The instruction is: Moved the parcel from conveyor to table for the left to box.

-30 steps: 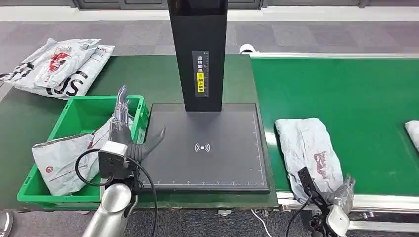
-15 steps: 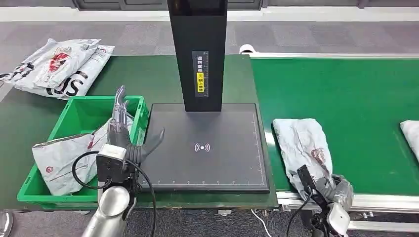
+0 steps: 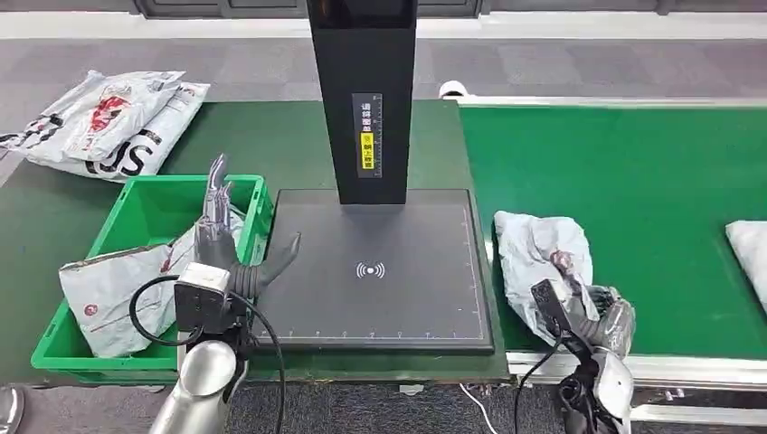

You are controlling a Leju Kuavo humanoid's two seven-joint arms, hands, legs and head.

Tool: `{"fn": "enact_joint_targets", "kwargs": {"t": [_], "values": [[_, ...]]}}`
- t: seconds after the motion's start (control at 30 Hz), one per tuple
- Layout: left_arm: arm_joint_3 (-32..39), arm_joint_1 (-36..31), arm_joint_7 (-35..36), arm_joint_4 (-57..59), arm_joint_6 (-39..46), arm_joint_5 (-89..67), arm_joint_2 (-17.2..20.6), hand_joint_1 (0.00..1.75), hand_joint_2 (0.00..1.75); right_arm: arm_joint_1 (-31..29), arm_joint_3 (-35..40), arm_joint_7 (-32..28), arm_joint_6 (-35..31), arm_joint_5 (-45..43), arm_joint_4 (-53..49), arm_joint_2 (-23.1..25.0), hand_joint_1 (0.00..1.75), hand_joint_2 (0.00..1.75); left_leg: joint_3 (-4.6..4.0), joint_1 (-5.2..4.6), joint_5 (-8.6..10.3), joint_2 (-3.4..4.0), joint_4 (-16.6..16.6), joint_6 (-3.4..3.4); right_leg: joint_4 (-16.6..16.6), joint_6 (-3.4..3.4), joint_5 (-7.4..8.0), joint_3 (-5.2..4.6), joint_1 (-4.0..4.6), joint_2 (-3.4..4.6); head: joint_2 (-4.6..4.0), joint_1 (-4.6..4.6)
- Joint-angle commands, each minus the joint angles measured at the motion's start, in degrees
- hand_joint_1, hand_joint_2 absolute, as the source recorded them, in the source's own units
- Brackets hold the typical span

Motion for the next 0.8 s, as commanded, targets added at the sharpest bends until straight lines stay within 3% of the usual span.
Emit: {"fn": "enact_joint_targets", "kwargs": {"t": [0.03,0.53,0.6,0.8], "values": [[1.24,-2.05,0.34,2.73,-0.08,-0.03,-0.17,0.00,1.75,1.00,6.65,-0.55,0.94,-2.87,-11.94,2.04,1.75,1.75,0.04,-0.01,0.01,0.21,-0.04,0.00,-0.03,-0.04,0.06,-0.02,0.01,0.14,0.00,-0.02],[1.18,-2.02,0.25,2.66,-0.10,-0.09,-0.18,0.00,1.75,1.11,7.12,-2.41,-1.08,-4.00,-12.11,1.85,1.75,1.75,0.07,0.01,0.02,0.11,-0.05,0.00,-0.05,-0.03,0.04,0.03,0.02,0.04,-0.02,-0.02],[0.68,-2.12,-0.36,3.24,-0.35,-0.23,-0.41,0.00,1.75,1.71,10.64,-7.51,-4.67,-7.42,-18.89,2.62,1.75,1.75,0.03,-0.01,0.01,0.12,-0.02,0.00,-0.01,-0.02,0.03,-0.02,0.01,0.06,-0.02,-0.02],[-0.52,-3.15,-2.55,5.93,-0.39,0.24,-1.42,0.00,1.75,-0.66,20.00,-12.33,-7.48,-8.97,-33.24,3.34,1.75,1.75,-0.01,-0.04,-0.02,0.32,0.01,0.00,0.06,-0.04,0.04,-0.14,-0.02,0.23,0.00,-0.02]]}}
